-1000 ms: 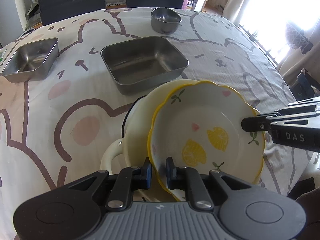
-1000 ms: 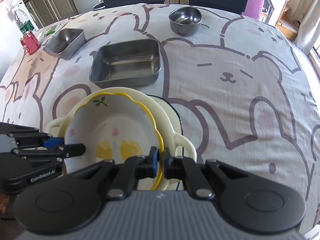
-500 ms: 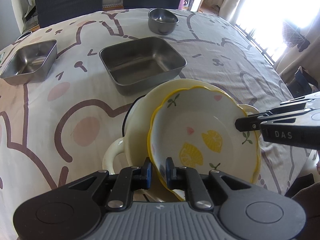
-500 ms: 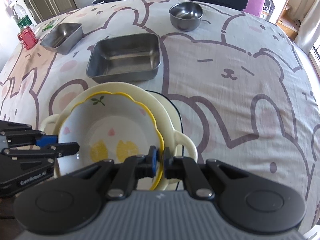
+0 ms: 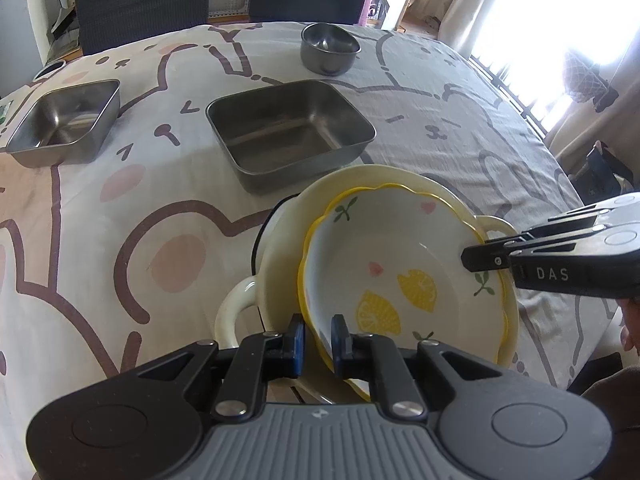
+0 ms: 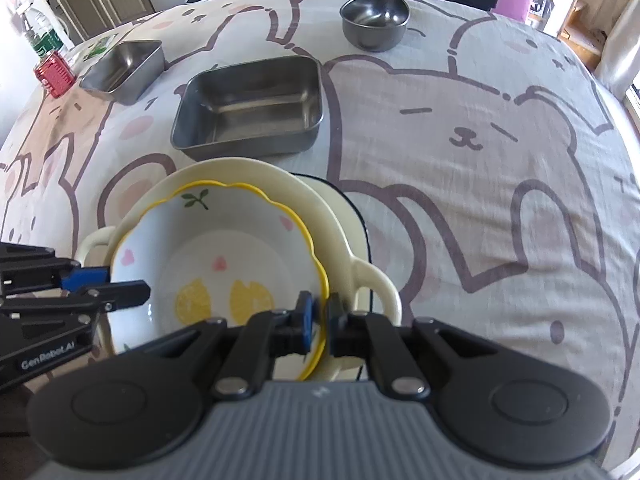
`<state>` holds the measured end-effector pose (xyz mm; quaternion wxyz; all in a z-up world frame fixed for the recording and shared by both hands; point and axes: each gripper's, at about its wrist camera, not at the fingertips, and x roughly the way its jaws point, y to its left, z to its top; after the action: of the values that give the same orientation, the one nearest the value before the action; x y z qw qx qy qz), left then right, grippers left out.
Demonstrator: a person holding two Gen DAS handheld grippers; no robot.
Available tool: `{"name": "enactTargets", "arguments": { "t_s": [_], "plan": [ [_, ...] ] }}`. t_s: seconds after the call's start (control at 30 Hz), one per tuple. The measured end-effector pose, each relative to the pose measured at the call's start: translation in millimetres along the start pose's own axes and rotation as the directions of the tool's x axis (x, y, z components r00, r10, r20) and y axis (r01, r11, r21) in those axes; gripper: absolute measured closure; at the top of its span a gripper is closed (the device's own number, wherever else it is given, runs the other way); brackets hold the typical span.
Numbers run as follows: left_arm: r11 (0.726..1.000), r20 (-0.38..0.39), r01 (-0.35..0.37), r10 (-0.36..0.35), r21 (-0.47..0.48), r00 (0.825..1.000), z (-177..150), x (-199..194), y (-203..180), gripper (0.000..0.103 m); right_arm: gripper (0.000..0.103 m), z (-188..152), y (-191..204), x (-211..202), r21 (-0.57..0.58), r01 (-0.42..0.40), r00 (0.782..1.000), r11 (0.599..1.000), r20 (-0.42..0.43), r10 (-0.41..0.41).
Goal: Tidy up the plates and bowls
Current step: 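Lower the lemon bowl into the cream bowl and open both tools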
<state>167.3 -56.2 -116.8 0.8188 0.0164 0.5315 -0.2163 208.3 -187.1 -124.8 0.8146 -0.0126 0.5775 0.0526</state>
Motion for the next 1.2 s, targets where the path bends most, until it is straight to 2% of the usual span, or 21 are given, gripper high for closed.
{"name": "enactTargets", "arguments": {
  "t_s": [0.13, 0.37, 0.53, 0.8, 1.2],
  "plan": [
    [1.000, 0.004, 0.000, 0.000, 0.004, 1.000, -1, -2, 1, 0.088, 0.094, -1, 0, 1, -0.006, -0.005, 1.000, 1.000, -0.001, 0.005],
    [1.000, -0.003, 0.005, -0.005, 0.001, 1.000, -1, -3, 2, 0.087, 0.093, 0, -10, 4, 0.038, -0.059, 0.998, 0.998, -0.014, 0.060],
    [1.000, -0.006, 0.009, -0.008, 0.002, 1.000, -1, -5, 3, 0.087, 0.088, -1, -11, -1, 0.041, -0.068, 0.998, 0.997, 0.003, 0.068],
    [1.000, 0.028, 0.000, 0.000, -0.006, 1.000, -1, -17, 6, 0.088, 0.087, -4, -6, -6, 0.029, -0.057, 0.998, 0.998, 0.003, 0.057],
    [1.000, 0.042, 0.016, -0.016, -0.007, 0.999, -3, -26, 6, 0.087, 0.069, -9, -2, -17, 0.020, -0.037, 0.999, 0.999, 0.035, 0.037]
  ]
}}
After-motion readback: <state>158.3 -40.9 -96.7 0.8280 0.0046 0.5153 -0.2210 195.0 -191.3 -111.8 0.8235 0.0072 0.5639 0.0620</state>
